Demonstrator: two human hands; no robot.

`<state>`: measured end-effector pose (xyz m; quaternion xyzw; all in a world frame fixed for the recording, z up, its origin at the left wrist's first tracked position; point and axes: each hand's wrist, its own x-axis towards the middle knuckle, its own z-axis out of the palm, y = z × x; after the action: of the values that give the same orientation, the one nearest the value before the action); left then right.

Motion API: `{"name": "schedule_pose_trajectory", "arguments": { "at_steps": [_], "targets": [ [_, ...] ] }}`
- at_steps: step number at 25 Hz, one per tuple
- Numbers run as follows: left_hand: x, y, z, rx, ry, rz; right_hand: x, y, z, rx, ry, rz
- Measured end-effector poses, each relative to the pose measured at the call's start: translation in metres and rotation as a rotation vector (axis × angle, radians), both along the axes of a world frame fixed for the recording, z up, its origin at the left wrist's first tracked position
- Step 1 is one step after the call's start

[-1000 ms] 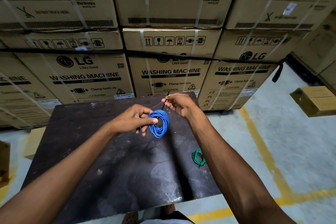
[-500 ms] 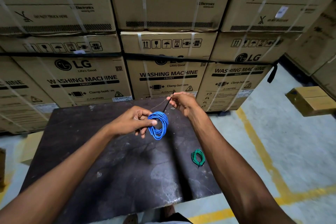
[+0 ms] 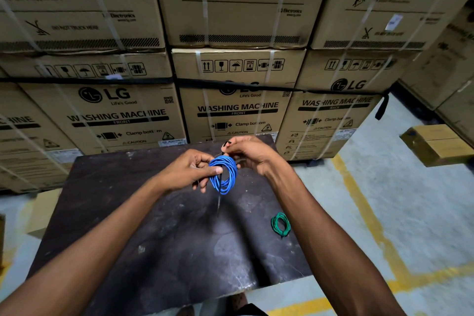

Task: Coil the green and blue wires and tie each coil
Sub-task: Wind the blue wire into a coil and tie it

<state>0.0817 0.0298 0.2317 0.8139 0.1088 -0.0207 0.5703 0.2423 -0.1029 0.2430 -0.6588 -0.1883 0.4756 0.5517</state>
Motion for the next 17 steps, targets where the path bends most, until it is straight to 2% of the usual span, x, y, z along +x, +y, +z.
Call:
{"name": "schedule_pose_trajectory", "arguments": {
  "at_steps": [4,17],
  "targets": [
    [-0.0006,0.0015,0.0002,0.020,0.002,0.017,-0.0035,-0.0004,0.0018,-0.027,-0.064,0.031],
    [-0.0025,0.0054,-0.0032,0.041,-0.044,0.098,-0.0079,0.0028,-0.0078,-0.019,-0.078,0.051]
  ]
}}
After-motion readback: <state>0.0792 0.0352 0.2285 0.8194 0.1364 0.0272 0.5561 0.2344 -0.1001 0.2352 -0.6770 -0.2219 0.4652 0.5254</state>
